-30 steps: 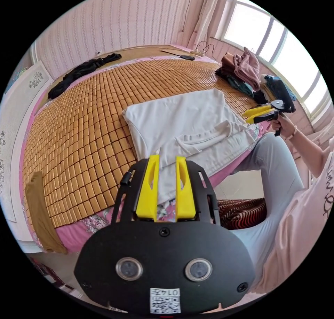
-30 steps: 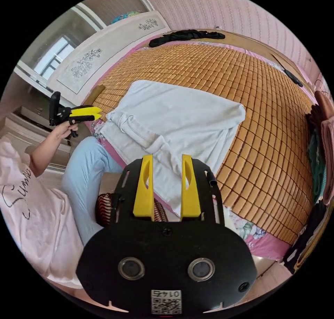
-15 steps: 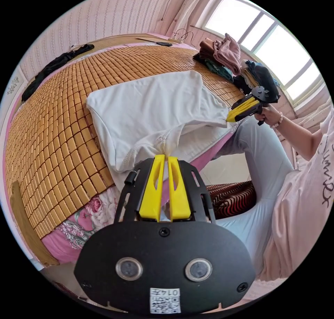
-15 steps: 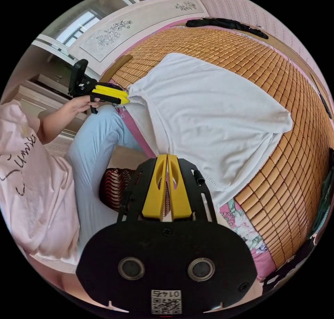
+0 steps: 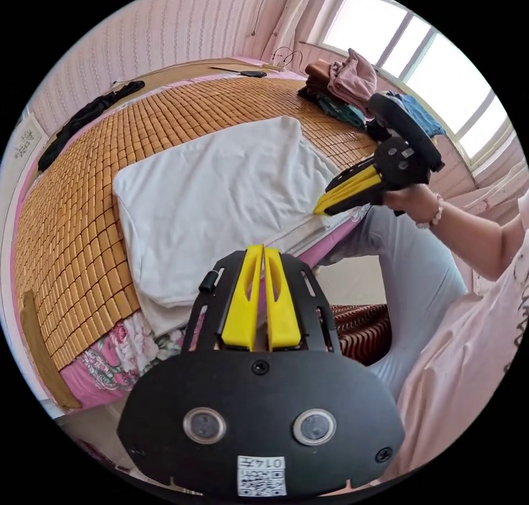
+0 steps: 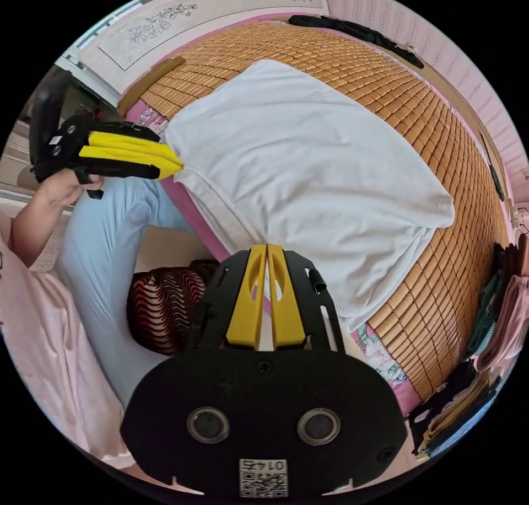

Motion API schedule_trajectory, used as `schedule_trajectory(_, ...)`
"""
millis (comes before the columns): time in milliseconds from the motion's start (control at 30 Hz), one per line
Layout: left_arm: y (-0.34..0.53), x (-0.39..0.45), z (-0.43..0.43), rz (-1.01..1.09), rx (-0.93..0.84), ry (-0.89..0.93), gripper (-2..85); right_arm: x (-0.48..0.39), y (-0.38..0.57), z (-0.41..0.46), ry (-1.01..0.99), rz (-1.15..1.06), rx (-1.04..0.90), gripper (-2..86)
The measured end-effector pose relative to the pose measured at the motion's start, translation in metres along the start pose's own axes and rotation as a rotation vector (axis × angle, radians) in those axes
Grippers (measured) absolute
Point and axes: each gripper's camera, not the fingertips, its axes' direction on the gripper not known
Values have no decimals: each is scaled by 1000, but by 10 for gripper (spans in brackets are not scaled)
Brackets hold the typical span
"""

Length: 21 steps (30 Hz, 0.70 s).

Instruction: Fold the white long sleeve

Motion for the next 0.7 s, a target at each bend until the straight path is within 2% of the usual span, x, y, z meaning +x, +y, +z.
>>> schedule_trajectory(100, -11, 24, 36, 49, -11, -30, -9, -12, 3, 16, 47, 63, 47, -5)
schedule_trajectory(167, -7, 36, 69, 90, -117, -62, -9, -19, -1, 19, 64, 55, 19, -6)
schedule_trajectory(233, 4, 40, 70, 108, -59, -87, -10, -19, -14, 10, 61, 23, -16, -8)
schedule_trajectory(333, 12, 42, 74, 126, -63, -97, -10, -3, -53, -26, 60, 1, 115, -9)
schedule_trajectory(400, 16, 42, 77, 130, -67, -94, -10, 11, -95, -34, 98, -12, 133, -9)
schedule_trajectory(500, 24, 39, 81, 120, -61, -78, -10, 34, -164, -28, 119, -22, 119, -8)
schedule_trajectory(567, 32, 39, 84, 123, -49, -75, -10, 52, -205, 2, 147, 11, 29, -6)
schedule_trajectory(700, 45, 42, 89, 141, -27, -93, -10, 68, -229, 16, 109, -2, -84, -5)
